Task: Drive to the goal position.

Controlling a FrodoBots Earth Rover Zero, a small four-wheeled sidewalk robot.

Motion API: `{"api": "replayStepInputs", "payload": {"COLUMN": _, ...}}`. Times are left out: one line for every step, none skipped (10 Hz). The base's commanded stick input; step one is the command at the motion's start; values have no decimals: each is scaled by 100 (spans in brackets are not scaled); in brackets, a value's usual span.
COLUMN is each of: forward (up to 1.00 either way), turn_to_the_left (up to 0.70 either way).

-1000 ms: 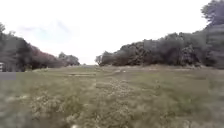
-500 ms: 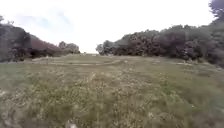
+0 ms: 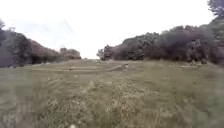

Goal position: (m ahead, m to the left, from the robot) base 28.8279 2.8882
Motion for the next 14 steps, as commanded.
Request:
{"api": "replayStepInputs", "payload": {"forward": 100, "turn_to_the_left": 0}}
{"api": "replayStepInputs", "payload": {"forward": 100, "turn_to_the_left": 0}}
{"api": "replayStepInputs", "payload": {"forward": 100, "turn_to_the_left": 0}}
{"api": "replayStepInputs", "payload": {"forward": 100, "turn_to_the_left": 0}}
{"api": "replayStepInputs", "payload": {"forward": 100, "turn_to_the_left": 0}}
{"api": "replayStepInputs", "payload": {"forward": 100, "turn_to_the_left": 0}}
{"api": "replayStepInputs", "payload": {"forward": 100, "turn_to_the_left": 0}}
{"api": "replayStepInputs", "payload": {"forward": 100, "turn_to_the_left": 0}}
{"api": "replayStepInputs", "payload": {"forward": 100, "turn_to_the_left": 0}}
{"api": "replayStepInputs", "payload": {"forward": 100, "turn_to_the_left": 0}}
{"api": "replayStepInputs", "payload": {"forward": 100, "turn_to_the_left": 0}}
{"api": "replayStepInputs", "payload": {"forward": 100, "turn_to_the_left": 0}}
{"api": "replayStepInputs", "payload": {"forward": 100, "turn_to_the_left": 0}}
{"api": "replayStepInputs", "payload": {"forward": 100, "turn_to_the_left": 0}}
